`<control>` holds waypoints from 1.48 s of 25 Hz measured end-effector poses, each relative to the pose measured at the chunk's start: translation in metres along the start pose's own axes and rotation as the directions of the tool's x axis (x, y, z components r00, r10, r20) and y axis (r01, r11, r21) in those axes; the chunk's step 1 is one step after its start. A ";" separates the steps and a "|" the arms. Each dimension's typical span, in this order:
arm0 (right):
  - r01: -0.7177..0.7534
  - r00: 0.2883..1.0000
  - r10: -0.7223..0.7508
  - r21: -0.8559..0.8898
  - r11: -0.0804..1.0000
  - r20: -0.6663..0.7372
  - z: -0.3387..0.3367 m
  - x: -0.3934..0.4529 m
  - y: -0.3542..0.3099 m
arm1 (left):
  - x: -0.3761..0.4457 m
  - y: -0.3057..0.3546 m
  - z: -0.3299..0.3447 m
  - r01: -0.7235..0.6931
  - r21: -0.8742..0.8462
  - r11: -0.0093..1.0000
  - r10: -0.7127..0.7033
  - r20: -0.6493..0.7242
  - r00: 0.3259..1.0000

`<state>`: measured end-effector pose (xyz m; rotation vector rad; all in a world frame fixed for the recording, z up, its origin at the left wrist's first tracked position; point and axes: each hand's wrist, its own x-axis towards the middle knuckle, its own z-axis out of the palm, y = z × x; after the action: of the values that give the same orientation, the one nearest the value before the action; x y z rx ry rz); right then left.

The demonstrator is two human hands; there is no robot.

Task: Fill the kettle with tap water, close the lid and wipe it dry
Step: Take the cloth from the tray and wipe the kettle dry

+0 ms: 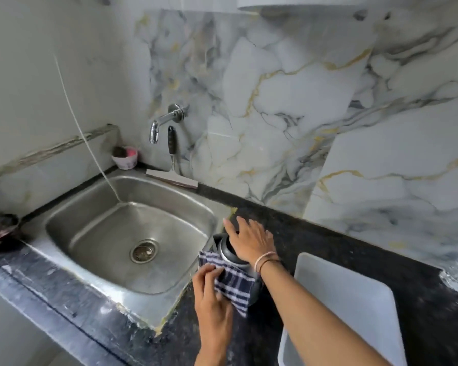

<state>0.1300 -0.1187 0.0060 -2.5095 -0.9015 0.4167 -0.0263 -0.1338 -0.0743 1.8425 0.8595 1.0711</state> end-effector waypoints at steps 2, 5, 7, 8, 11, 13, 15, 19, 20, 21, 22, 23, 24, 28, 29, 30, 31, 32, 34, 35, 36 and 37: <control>-0.007 1.000 0.007 -0.114 0.993 0.003 0.007 0.002 0.001 | -0.009 -0.002 0.010 0.062 -0.181 0.982 -0.072 -0.054 0.996; 0.039 0.999 -0.041 -0.187 0.981 -0.005 0.011 0.003 0.007 | 0.001 0.015 0.032 0.251 -0.339 0.907 -0.290 -0.071 0.954; 0.050 0.999 -0.051 -0.207 0.977 0.000 0.011 0.003 0.006 | 0.027 0.015 0.045 0.305 -0.292 0.906 -0.336 -0.062 0.940; 0.049 0.999 -0.050 -0.208 0.977 0.002 0.012 0.004 0.006 | 0.041 0.008 0.048 0.291 -0.261 0.921 -0.317 -0.064 0.946; 0.030 1.000 -0.030 -0.182 0.983 0.004 0.011 0.006 0.007 | 0.060 -0.027 0.043 0.333 -0.326 0.885 -0.350 0.005 0.937; 0.030 1.000 -0.030 -0.184 0.982 0.002 0.012 0.007 0.006 | 0.051 -0.048 0.042 0.356 -0.390 0.849 -0.385 0.005 0.923; 0.032 0.999 -0.033 -0.188 0.982 0.000 0.011 0.006 0.006 | 0.026 -0.057 0.052 0.326 -0.368 0.871 -0.373 -0.061 0.926; 0.042 0.999 -0.042 -0.192 0.980 0.004 0.009 0.004 0.004 | -0.040 -0.035 0.083 0.256 -0.237 0.937 -0.285 -0.097 0.954; 0.047 0.999 -0.047 -0.196 0.979 0.005 0.009 0.004 0.004 | -0.051 -0.028 0.091 0.229 -0.216 0.949 -0.256 -0.104 0.961; 0.053 0.999 -0.053 -0.201 0.978 0.005 0.009 0.004 0.004 | -0.058 -0.023 0.098 0.216 -0.217 0.952 -0.244 -0.112 0.963; 0.058 0.998 -0.059 -0.203 0.977 0.005 0.008 0.005 0.005 | -0.058 -0.017 0.102 0.230 -0.230 0.946 -0.262 -0.119 0.958; 0.062 0.998 -0.062 -0.204 0.977 0.006 0.009 0.005 0.006 | -0.056 -0.013 0.103 0.269 -0.251 0.930 -0.308 -0.130 0.943; 0.066 0.998 -0.066 -0.203 0.977 0.008 0.009 0.006 0.007 | -0.051 -0.012 0.102 0.320 -0.289 0.902 -0.372 -0.147 0.916; 0.071 0.997 -0.073 -0.183 0.980 0.000 0.009 0.008 0.008 | -0.008 -0.023 0.083 0.454 -0.475 0.754 -0.602 -0.221 0.767; 0.068 0.998 -0.070 -0.175 0.982 -0.005 0.009 0.009 0.008 | 0.009 -0.027 0.075 0.462 -0.492 0.738 -0.614 -0.208 0.761; 0.063 0.998 -0.065 -0.163 0.985 -0.009 0.008 0.010 0.007 | 0.026 -0.030 0.067 0.470 -0.489 0.735 -0.610 -0.173 0.774; 0.059 0.998 -0.061 -0.152 0.987 -0.008 0.008 0.011 0.007 | 0.042 -0.032 0.062 0.474 -0.476 0.741 -0.588 -0.118 0.800; 0.058 0.998 -0.059 -0.142 0.988 -0.001 0.007 0.012 0.007 | 0.054 -0.032 0.059 0.461 -0.465 0.756 -0.552 -0.073 0.831; 0.057 0.998 -0.055 -0.122 0.991 0.019 0.007 0.013 0.007 | 0.065 -0.028 0.060 0.377 -0.421 0.825 -0.446 -0.075 0.892; 0.056 0.998 -0.053 -0.112 0.992 0.026 0.007 0.014 0.008 | 0.063 -0.025 0.063 0.307 -0.361 0.881 -0.371 -0.123 0.921; 0.058 0.998 -0.055 -0.103 0.993 0.028 0.007 0.014 0.008 | 0.054 -0.022 0.068 0.230 -0.296 0.927 -0.287 -0.166 0.943; 0.062 0.998 -0.059 -0.096 0.993 0.026 0.007 0.014 0.008 | 0.041 -0.021 0.074 0.165 -0.238 0.957 -0.212 -0.186 0.959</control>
<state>0.1420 -0.1132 -0.0057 -2.5621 -1.0270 0.3920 0.0535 -0.1130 -0.1014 1.4498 0.9764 1.2008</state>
